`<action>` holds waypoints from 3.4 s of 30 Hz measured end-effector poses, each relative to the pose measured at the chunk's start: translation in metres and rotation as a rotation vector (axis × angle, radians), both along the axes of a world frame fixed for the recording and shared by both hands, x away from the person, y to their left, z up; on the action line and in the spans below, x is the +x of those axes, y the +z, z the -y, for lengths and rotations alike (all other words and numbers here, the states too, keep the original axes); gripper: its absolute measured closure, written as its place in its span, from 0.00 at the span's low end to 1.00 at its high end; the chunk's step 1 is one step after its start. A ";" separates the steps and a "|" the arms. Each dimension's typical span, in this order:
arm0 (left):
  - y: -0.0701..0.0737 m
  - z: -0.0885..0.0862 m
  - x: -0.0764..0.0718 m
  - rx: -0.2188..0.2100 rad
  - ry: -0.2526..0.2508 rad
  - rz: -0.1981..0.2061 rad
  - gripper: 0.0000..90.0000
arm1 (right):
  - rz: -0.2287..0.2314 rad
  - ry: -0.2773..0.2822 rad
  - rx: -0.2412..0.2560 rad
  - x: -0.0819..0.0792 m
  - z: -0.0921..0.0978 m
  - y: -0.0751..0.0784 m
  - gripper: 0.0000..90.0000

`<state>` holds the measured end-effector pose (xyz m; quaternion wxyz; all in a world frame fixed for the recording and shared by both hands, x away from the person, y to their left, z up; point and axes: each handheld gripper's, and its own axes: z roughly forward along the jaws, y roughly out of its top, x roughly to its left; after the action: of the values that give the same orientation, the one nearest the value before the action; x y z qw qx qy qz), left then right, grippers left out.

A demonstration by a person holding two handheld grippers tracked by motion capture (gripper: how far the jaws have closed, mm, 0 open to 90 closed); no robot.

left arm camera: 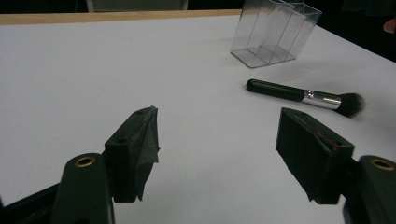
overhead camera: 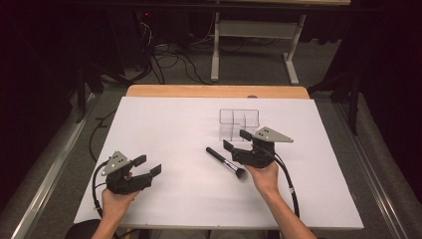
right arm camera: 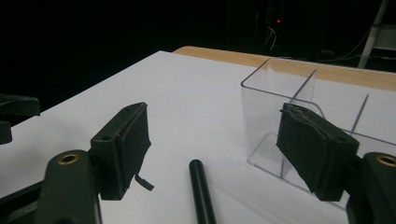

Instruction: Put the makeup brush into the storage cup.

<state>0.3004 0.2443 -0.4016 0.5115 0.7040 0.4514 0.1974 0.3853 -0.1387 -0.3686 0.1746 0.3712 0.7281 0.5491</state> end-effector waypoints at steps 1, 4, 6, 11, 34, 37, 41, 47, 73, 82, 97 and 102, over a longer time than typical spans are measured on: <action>0.000 0.000 0.000 0.000 0.000 0.000 0.33 | 0.000 0.000 0.000 0.000 0.000 0.000 0.30; 0.000 0.000 0.001 0.003 -0.001 -0.002 0.33 | -0.005 0.005 -0.003 0.003 -0.005 -0.002 0.30; 0.000 0.001 0.000 0.007 -0.001 0.000 0.33 | -0.006 0.005 -0.004 0.004 -0.007 -0.002 0.30; 0.000 0.000 0.000 0.004 0.003 -0.002 0.33 | -0.003 0.010 -0.008 0.004 -0.009 -0.002 0.30; 0.000 -0.001 0.001 -0.003 0.021 -0.005 0.32 | -0.088 0.039 -0.111 0.008 -0.006 0.002 0.31; 0.000 0.000 0.001 -0.001 0.019 -0.004 0.33 | -0.112 0.050 -0.134 0.010 -0.006 0.005 0.31; 0.000 0.000 0.000 -0.001 0.017 -0.003 0.32 | -0.134 0.067 -0.147 0.011 -0.006 0.008 0.33; 0.000 -0.001 0.001 -0.008 0.019 -0.008 0.32 | -0.155 0.074 -0.195 0.014 -0.003 0.017 0.37; 0.000 -0.001 0.000 -0.005 0.024 -0.008 0.33 | -0.295 0.149 -0.509 0.023 -0.022 0.030 0.40; 0.000 -0.001 0.001 -0.003 0.021 -0.013 0.33 | -0.367 0.183 -0.617 0.026 -0.035 0.034 0.46; 0.000 -0.001 0.001 -0.005 0.022 -0.016 0.33 | -0.460 0.198 -0.712 0.035 -0.043 0.023 0.53; 0.000 -0.001 0.001 -0.001 0.020 -0.015 0.33 | -0.485 0.218 -0.745 0.038 -0.046 0.019 0.56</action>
<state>0.3011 0.2451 -0.4013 0.5066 0.7005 0.4624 0.1970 0.4228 -0.0925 -0.3496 0.0621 0.3220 0.9307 0.1622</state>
